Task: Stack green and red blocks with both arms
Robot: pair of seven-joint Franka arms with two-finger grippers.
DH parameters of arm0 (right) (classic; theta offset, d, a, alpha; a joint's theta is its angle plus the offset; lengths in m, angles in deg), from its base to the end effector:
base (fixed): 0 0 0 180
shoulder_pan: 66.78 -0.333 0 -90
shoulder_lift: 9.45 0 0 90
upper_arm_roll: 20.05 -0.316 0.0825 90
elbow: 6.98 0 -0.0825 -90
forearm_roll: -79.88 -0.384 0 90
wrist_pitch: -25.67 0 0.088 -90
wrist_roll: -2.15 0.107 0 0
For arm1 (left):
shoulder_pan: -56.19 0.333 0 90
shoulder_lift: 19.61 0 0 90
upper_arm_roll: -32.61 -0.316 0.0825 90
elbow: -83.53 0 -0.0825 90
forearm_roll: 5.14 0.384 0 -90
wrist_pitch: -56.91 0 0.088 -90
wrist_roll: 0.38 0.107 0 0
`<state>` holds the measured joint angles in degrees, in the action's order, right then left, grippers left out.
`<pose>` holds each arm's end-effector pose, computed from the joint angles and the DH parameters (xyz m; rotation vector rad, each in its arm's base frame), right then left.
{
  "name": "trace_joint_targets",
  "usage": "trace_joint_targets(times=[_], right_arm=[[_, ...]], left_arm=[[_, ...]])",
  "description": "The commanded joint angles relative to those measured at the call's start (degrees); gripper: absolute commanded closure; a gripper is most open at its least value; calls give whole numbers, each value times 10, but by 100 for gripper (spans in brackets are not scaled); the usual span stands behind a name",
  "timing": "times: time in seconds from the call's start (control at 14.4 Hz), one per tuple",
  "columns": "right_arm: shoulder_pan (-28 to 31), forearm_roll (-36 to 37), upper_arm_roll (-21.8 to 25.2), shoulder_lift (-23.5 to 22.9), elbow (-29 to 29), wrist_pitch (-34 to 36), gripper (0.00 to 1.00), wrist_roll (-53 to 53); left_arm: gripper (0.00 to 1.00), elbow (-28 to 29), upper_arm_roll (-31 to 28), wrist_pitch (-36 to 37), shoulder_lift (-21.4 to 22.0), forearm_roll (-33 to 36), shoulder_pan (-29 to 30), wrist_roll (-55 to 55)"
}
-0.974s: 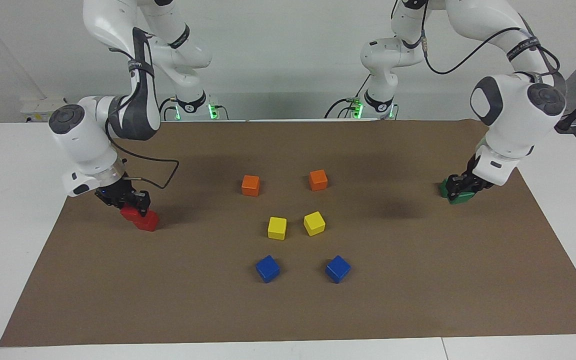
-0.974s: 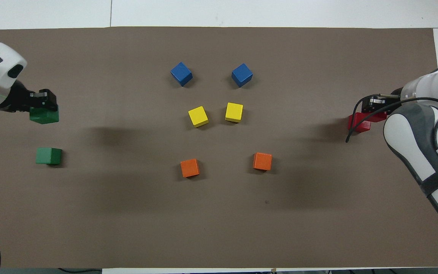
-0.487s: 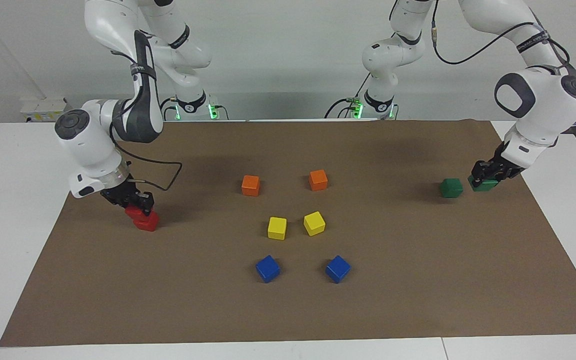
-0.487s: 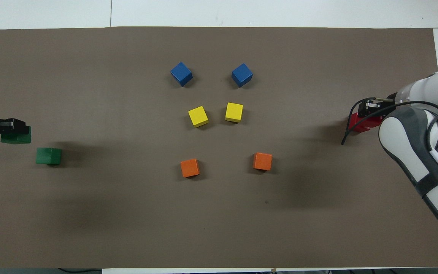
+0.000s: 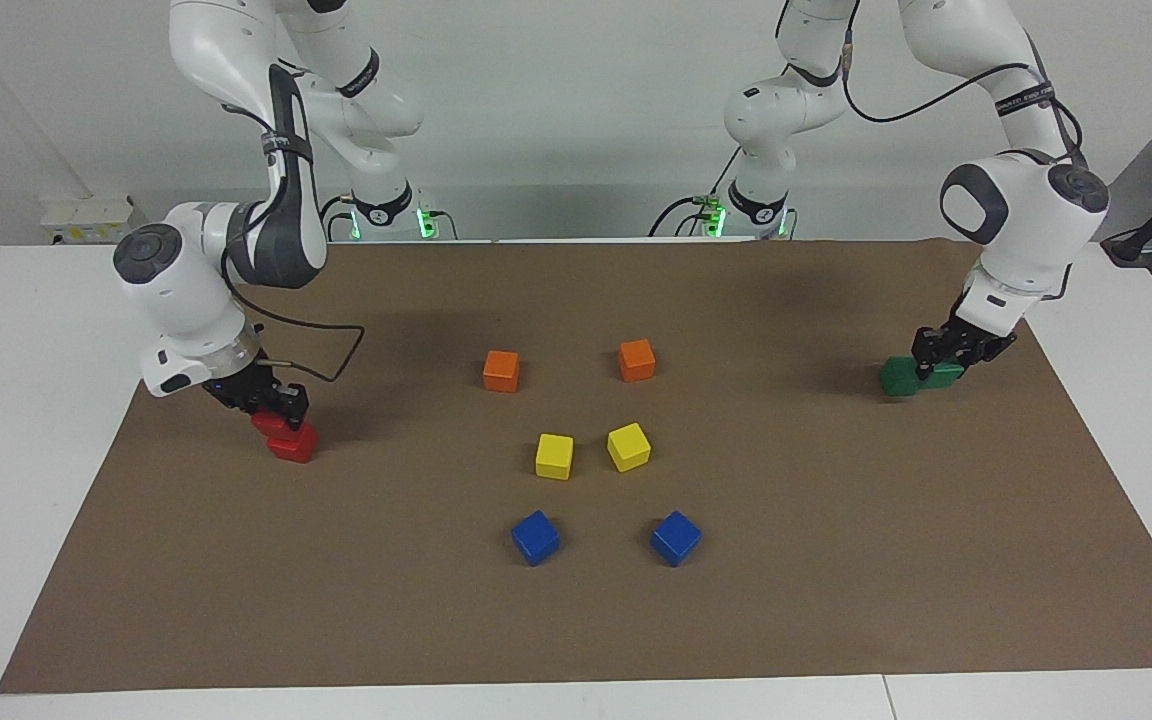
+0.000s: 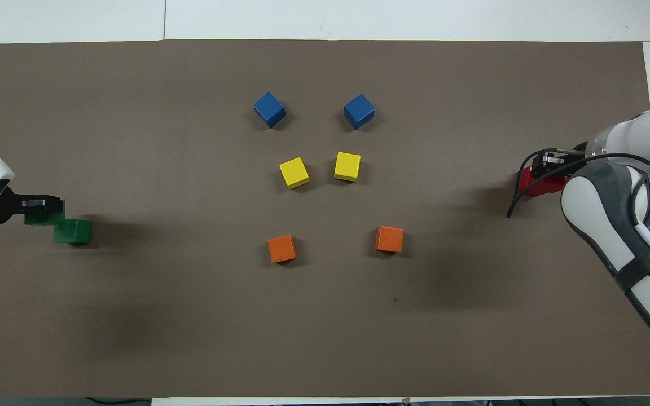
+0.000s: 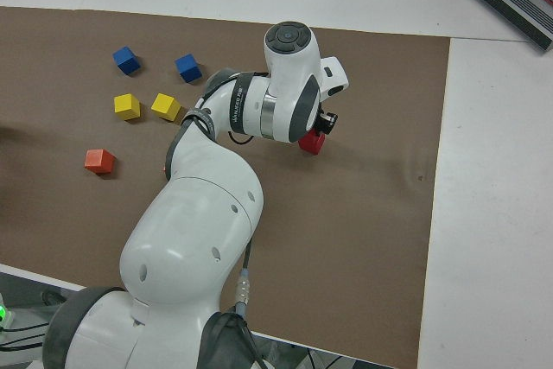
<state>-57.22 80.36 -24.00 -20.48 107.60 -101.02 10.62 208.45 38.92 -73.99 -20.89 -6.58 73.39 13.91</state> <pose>0.5887 -0.0593 0.3658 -3.1116 0.3787 -0.0300 0.5349 0.1025 0.3875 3.1343 -0.0682 0.1333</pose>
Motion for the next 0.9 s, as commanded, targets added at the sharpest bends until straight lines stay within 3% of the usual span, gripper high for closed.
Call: trace_joint_targets(times=[0.0,0.83], right_arm=[[15,20,-7,0,9,-25,100,12],[10,20,-8,-12,17,-44,100,25]], left_arm=[[100,49,-2,-37,28,-11,0,14],[100,84,-2,-62,39,-11,5,14]])
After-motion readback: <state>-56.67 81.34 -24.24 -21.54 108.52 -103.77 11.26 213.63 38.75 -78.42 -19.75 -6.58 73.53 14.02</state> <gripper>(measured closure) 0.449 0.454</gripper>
